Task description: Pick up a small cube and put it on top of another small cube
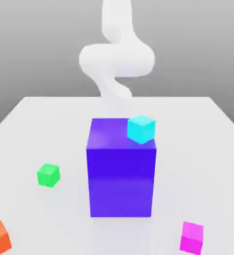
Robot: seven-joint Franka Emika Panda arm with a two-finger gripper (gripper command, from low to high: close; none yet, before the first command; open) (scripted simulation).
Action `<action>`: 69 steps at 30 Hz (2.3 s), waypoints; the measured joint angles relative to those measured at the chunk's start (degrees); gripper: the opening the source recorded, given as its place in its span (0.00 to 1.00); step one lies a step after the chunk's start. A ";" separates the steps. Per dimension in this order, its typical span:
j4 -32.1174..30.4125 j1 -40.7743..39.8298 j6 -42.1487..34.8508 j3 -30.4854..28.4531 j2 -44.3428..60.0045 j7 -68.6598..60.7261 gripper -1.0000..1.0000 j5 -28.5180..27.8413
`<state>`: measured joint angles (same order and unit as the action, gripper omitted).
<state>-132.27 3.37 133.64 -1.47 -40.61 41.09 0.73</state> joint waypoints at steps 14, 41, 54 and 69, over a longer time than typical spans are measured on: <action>-2.73 13.43 10.35 -3.18 29.54 -28.56 0.50 6.63; -3.93 19.25 27.55 0.10 65.65 -47.78 0.00 0.88; -5.48 13.88 19.49 -13.96 51.93 -45.08 0.00 -12.63; -27.88 -10.32 16.87 -33.76 26.82 -42.40 0.00 -32.08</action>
<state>-160.15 -6.95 150.51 -35.22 -13.78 -1.30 -31.35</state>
